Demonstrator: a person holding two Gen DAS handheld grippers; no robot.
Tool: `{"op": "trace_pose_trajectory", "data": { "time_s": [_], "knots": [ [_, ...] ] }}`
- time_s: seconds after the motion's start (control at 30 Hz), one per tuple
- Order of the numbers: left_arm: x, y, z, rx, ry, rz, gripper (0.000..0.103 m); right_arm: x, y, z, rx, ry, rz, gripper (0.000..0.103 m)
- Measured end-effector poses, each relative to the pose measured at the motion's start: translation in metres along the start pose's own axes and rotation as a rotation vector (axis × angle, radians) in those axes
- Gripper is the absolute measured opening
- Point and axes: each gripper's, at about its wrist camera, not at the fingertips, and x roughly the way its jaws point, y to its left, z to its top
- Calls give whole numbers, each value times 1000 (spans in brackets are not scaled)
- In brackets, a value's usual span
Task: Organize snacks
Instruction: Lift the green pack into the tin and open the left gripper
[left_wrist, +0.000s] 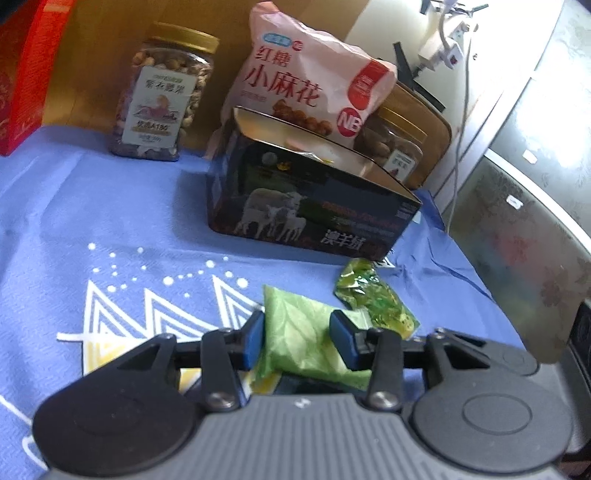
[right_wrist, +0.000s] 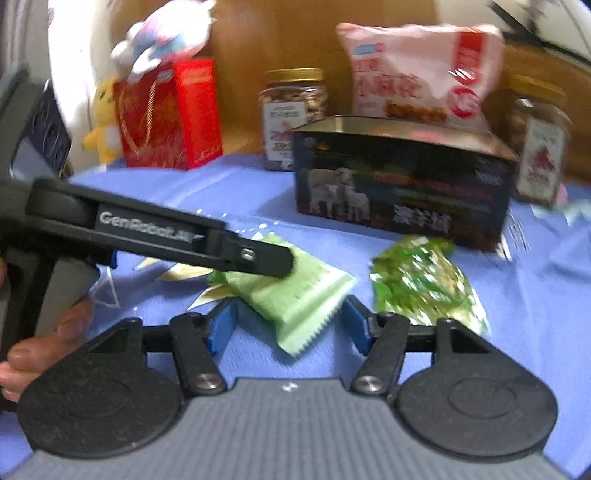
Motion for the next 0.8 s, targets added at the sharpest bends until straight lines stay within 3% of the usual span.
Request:
{"op": "trace_pose_trajectory", "data": {
  "time_s": [0.17, 0.33, 0.57, 0.8],
  "knots": [
    [-5, -3, -1, 7, -26, -11, 34, -7, -7, -3, 36, -29, 7, 46],
    [-16, -24, 3, 40, -80, -21, 34, -30, -6, -8, 38, -138, -23, 46],
    [-12, -65, 58, 131, -174, -35, 34, -47, -34, 26, -27, -331, -99, 46],
    [50, -76, 112, 129, -164, 33, 35, -13, -102, 62, 33, -318, -100, 46]
  ]
}}
